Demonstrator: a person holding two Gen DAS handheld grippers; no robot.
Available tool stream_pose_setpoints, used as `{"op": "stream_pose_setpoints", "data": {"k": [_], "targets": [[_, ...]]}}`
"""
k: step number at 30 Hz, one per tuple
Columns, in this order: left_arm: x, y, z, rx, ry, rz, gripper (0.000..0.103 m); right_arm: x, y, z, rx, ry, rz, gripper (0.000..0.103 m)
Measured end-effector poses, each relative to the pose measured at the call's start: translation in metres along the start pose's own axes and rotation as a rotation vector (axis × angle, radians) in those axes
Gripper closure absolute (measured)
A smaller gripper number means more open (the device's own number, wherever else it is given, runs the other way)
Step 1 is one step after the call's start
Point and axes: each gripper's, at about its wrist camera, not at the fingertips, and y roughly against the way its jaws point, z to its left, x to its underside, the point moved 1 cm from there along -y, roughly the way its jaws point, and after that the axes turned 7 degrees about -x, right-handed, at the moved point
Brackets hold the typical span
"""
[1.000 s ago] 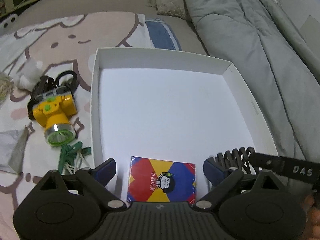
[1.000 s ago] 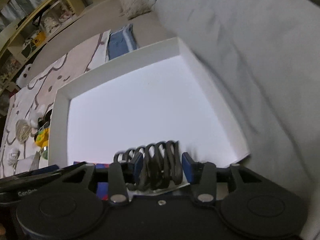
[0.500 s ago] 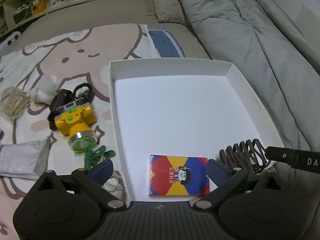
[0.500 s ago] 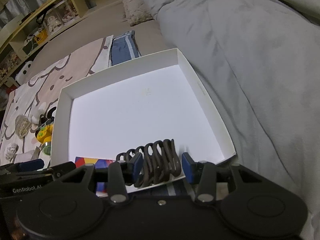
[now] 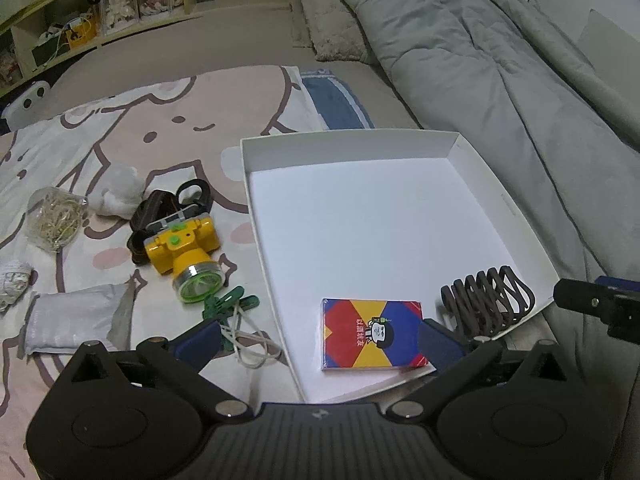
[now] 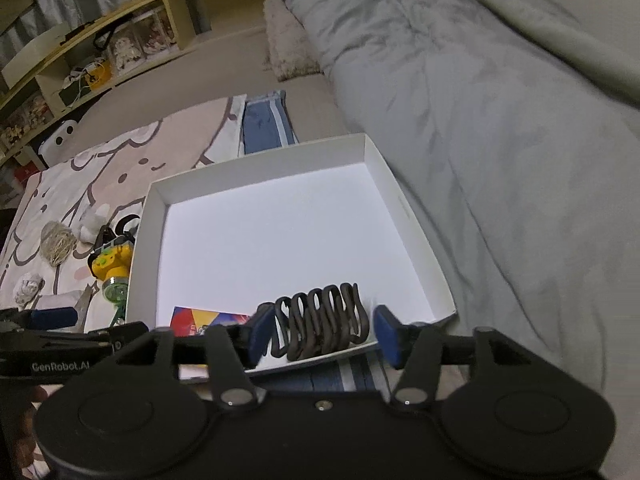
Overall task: Organize objects
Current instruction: 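Lower the card box and coiled cable into the white box and open both tools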
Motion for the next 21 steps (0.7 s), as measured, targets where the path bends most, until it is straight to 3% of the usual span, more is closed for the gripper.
{"op": "stream_pose_setpoints", "data": {"k": [13, 15, 21], "targets": [[0.011, 0.026, 0.021, -0.001, 0.008, -0.037, 0.0, 0.019, 0.026, 0.022, 0.043, 0.042, -0.08, 0.013], [0.014, 0.029, 0.024, -0.01, -0.005, -0.049, 0.0, 0.026, 0.031, 0.025, 0.055, 0.038, -0.098, 0.005], [0.024, 0.035, 0.038, -0.012, -0.004, -0.069, 0.0, 0.036, 0.036, 0.028, 0.079, 0.036, -0.12, 0.0]]}}
